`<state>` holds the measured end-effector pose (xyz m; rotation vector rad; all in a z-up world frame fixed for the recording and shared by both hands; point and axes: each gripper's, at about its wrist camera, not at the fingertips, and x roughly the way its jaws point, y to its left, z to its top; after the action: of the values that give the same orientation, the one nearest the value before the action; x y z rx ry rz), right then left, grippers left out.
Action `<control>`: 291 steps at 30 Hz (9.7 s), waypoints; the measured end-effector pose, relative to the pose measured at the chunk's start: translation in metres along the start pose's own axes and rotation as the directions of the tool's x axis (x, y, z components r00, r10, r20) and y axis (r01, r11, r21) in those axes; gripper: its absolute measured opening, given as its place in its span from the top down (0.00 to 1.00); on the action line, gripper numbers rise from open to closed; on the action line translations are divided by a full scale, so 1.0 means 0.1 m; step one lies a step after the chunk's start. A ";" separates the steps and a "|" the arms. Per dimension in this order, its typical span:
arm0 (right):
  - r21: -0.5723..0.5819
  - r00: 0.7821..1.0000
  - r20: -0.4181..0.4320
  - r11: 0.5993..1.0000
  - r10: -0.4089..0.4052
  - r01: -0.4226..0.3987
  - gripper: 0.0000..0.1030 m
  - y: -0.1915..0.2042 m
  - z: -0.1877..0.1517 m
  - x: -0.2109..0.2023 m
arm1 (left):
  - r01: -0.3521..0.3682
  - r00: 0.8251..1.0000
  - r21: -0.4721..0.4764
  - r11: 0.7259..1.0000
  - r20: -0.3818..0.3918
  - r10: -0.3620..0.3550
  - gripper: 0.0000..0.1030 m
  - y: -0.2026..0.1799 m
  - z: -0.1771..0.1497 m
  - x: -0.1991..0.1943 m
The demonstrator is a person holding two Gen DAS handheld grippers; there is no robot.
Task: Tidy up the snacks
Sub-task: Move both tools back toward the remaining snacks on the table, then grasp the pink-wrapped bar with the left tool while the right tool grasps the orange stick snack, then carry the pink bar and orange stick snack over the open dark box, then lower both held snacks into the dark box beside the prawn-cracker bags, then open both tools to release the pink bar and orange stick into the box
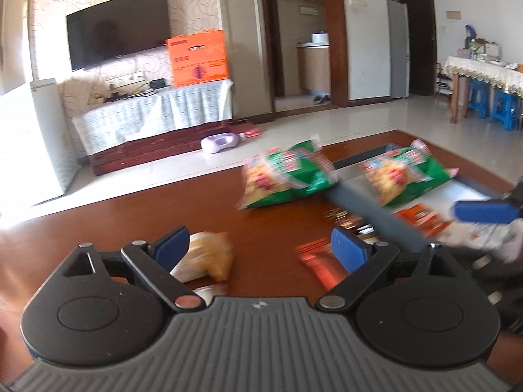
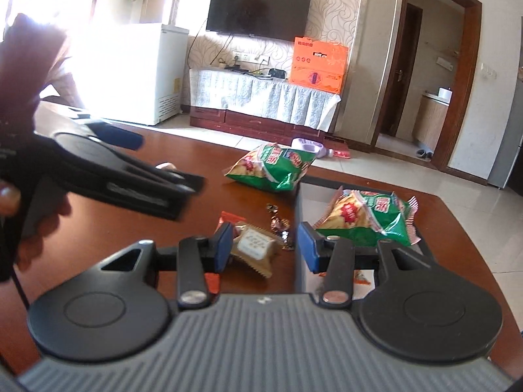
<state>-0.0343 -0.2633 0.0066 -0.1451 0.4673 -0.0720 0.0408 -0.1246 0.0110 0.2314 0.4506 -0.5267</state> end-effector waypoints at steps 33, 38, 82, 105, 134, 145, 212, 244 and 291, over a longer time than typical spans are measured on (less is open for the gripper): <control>-0.043 0.992 -0.118 0.998 0.037 -0.042 0.60 0.22 -0.14 0.30 | -0.046 0.981 -0.121 0.992 -0.193 0.022 0.61 0.42 -0.39 0.60; -0.008 0.988 -0.146 0.999 0.043 -0.045 0.61 0.27 -0.15 0.37 | -0.027 0.981 -0.134 0.991 -0.195 0.000 0.72 0.36 -0.42 0.54; -0.028 0.971 -0.224 0.995 0.084 -0.092 0.78 0.59 -0.14 0.49 | -0.079 0.980 -0.147 0.986 -0.190 0.050 0.78 0.24 -0.61 0.26; 0.023 0.977 -0.148 0.988 0.152 -0.150 0.78 0.39 -0.02 0.11 | -0.061 0.980 -0.145 0.988 -0.199 0.031 0.78 0.15 -0.58 0.24; 0.049 0.985 -0.082 0.988 0.151 -0.147 0.78 0.21 0.11 -0.09 | -0.045 0.989 -0.140 0.989 -0.144 0.024 0.78 -0.01 -0.34 0.11; 0.113 0.995 -0.035 0.989 0.096 -0.092 0.78 -0.16 0.20 -0.19 | 0.005 0.997 -0.116 0.993 -0.077 -0.014 0.78 -0.36 0.08 0.15; 0.264 0.964 -0.245 0.950 -0.101 0.167 0.78 -1.13 -0.13 0.31 | 0.203 0.976 0.053 0.978 -0.097 -0.197 0.78 -1.95 0.72 1.61; 0.167 0.925 -0.376 0.978 -0.056 0.127 0.78 -1.14 -0.22 0.50 | 0.222 0.966 -0.011 0.975 -0.134 -0.222 0.77 -2.00 0.46 1.62; 0.249 0.983 -0.169 0.962 -0.070 0.111 0.60 -1.05 -0.06 -0.17 | 0.133 0.989 0.043 0.990 -0.074 -0.129 0.17 -1.82 0.61 0.88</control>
<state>-0.0562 -0.3658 0.0250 0.0955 0.6056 -0.2352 0.0333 -0.3359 0.0048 0.2685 0.5255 -0.6599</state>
